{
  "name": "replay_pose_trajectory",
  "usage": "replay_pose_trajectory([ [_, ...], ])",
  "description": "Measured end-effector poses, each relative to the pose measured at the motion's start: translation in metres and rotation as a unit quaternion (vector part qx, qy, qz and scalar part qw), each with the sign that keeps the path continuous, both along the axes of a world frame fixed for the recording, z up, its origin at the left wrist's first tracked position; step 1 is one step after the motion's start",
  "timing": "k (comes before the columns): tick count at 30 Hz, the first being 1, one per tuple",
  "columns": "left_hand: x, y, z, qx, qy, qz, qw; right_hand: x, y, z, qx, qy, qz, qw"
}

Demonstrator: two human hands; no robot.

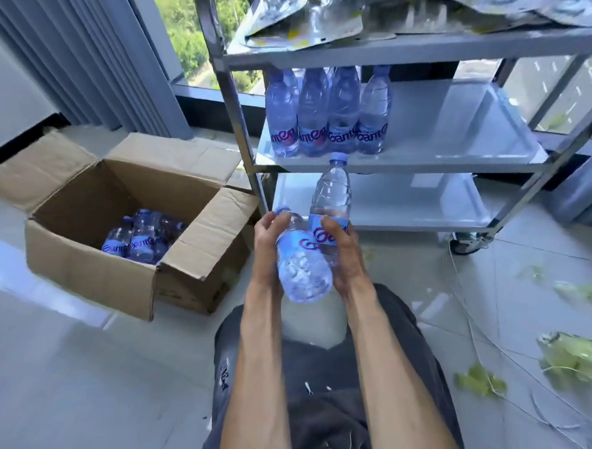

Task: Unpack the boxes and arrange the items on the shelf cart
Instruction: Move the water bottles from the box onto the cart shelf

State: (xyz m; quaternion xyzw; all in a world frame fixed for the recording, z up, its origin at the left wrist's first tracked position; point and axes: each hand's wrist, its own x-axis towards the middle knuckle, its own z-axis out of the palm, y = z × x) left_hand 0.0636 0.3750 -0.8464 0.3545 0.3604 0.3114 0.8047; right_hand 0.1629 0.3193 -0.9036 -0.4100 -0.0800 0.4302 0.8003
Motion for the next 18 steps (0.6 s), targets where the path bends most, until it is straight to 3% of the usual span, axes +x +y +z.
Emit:
replay_pose_trajectory([
  [2, 0.005, 0.001, 0.009, 0.071, 0.181, -0.017, 0.981, -0.001, 0.003, -0.004, 0.023, 0.019, -0.002, 1.0],
  [4, 0.01, 0.003, 0.024, 0.138, 0.342, -0.008, 0.93, -0.008, 0.004, -0.007, -0.005, 0.03, 0.0, 1.0],
  [6, 0.014, 0.012, 0.02, 0.213, 0.412, 0.004, 0.886, -0.013, 0.004, -0.012, -0.047, 0.017, -0.017, 0.999],
  [7, 0.015, 0.018, 0.019, 0.227, 0.404, 0.001, 0.886, -0.013, 0.005, -0.014, -0.036, 0.009, -0.039, 0.999],
  [9, 0.017, 0.026, 0.011, 0.199, 0.332, -0.01, 0.922, -0.006, 0.008, -0.014, -0.035, -0.018, -0.087, 0.995],
  [11, 0.015, 0.027, -0.001, 0.101, 0.232, 0.025, 0.967, 0.004, 0.011, -0.009, -0.054, -0.051, -0.118, 0.99],
  [13, 0.015, 0.026, -0.012, -0.012, 0.137, 0.064, 0.988, 0.011, 0.012, -0.004, -0.05, -0.051, -0.116, 0.991],
  [15, 0.013, 0.027, -0.018, -0.093, 0.05, 0.0, 0.994, 0.017, 0.013, -0.001, -0.044, -0.025, -0.108, 0.993],
  [18, 0.01, 0.027, -0.018, -0.171, -0.063, -0.123, 0.976, 0.022, 0.014, 0.004, -0.035, -0.025, -0.113, 0.993],
])
